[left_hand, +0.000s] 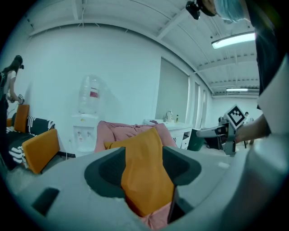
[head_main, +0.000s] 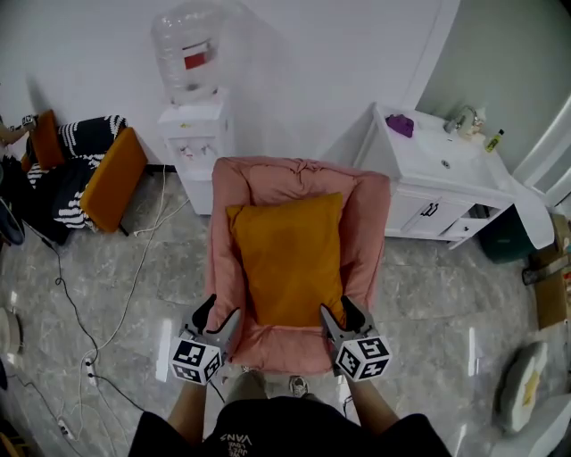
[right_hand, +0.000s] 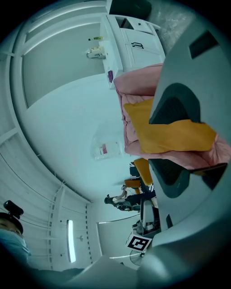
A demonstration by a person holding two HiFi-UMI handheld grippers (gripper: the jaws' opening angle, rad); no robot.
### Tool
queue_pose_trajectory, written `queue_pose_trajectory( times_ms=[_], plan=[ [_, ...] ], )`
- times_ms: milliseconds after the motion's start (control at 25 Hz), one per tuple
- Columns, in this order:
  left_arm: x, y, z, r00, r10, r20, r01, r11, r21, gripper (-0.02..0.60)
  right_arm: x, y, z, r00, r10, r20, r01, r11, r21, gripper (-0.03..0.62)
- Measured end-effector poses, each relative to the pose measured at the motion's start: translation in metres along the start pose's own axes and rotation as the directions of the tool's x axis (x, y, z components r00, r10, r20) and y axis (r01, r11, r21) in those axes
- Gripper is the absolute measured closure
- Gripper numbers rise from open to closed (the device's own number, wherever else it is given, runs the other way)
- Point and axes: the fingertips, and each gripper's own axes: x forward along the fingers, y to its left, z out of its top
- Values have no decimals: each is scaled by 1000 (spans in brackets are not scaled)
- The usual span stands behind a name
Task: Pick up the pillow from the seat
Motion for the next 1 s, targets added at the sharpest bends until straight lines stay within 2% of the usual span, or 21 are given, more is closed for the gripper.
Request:
queue_pose_trajectory(
  times_ms=[160,400,640,1000],
  plan=[
    [42,21,-1,997,-70,-18,71,997,36,321,25,-17,-4,997,-83,8,82,996,21,372],
    [95,45,-17,988,-137,-72,141,989,45,321,62,-46,-18,987,-160,-19,161,986,50,373],
    [140,72,-39,982,-151,-116,156,987,36,321,97,-75,-32,979,-200,-38,202,978,52,372],
    [194,97,-69,978,-158,-133,155,987,-30,319,138,-118,-39,973,-222,-61,222,975,1,367]
  ],
)
